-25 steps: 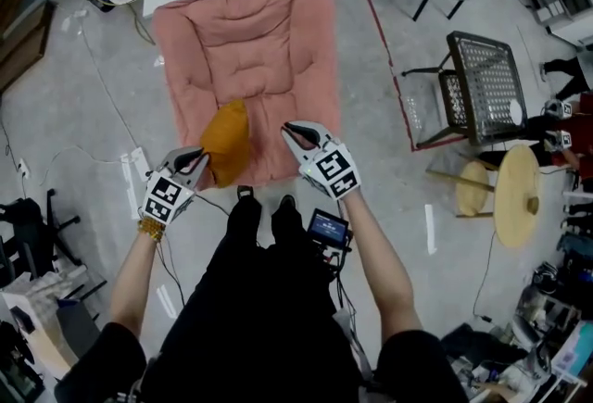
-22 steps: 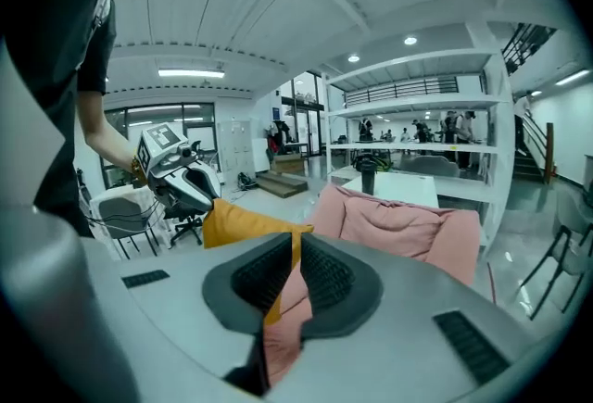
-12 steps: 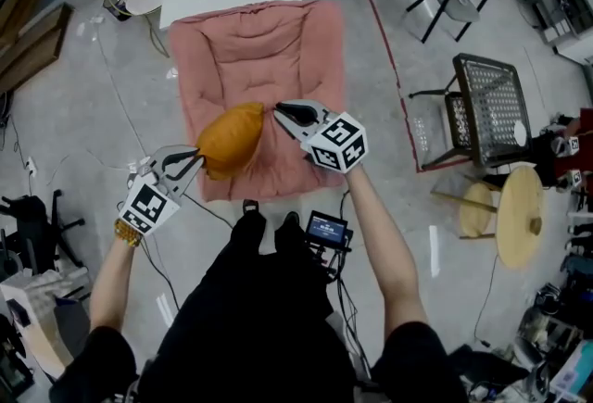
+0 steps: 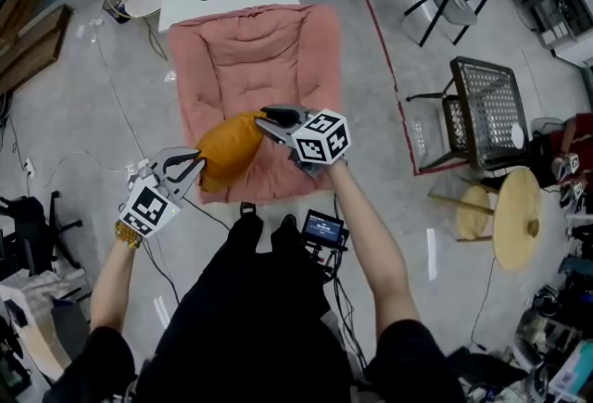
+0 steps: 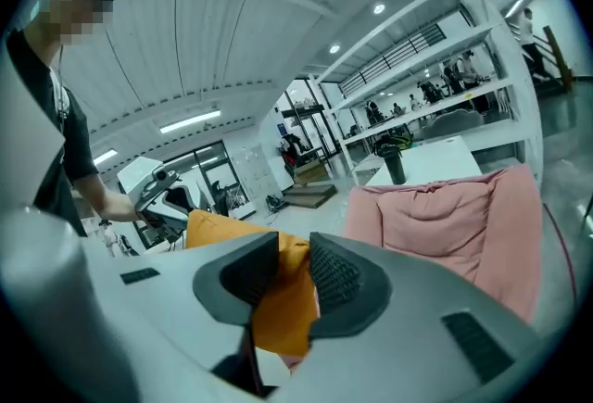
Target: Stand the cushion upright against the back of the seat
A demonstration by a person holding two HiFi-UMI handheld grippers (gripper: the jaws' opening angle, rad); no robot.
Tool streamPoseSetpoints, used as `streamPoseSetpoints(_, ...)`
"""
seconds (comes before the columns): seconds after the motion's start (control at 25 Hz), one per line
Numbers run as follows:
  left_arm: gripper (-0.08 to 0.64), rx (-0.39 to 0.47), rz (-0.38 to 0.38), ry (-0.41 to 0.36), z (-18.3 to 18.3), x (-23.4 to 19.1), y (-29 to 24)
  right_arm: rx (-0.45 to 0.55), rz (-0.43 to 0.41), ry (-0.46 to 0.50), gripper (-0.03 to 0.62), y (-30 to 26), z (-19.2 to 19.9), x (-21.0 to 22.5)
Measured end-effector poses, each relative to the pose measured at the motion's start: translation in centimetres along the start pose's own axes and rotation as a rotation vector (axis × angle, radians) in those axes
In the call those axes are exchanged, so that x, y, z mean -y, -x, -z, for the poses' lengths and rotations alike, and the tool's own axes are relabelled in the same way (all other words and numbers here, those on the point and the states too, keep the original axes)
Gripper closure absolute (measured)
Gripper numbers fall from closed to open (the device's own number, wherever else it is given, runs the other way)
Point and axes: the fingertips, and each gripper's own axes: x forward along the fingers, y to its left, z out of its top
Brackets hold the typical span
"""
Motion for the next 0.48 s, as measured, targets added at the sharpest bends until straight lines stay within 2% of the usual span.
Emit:
streamPoseSetpoints(0.08, 0.525, -0.007, -0.006, 0.011, 0.3, 0.0, -0.2, -0.019, -0.005, 0.019, 0.527, 0.2, 0.4, -0.3)
streamPoseSetpoints(0.16, 0.525, -0.021, -0.013, 0.022, 0.8, -0.4, -0.6, -0.035, 0.008, 0.06, 0.545, 0.5, 0.5, -0.5)
streamPoseSetpoints(0.28, 0.525, -0.045, -0.021, 0.04, 1.7, -1.2, -1.1, -0.041, 0.036, 0.087, 0.549, 0.9, 0.1, -0.5)
streamPoseSetpoints(0.48, 0.525, -0.067, -0.031, 0.083, 3.3, -2.2, -3.1, -0.036, 0.079, 0.068, 0.552, 2.5, 0.3, -0.3)
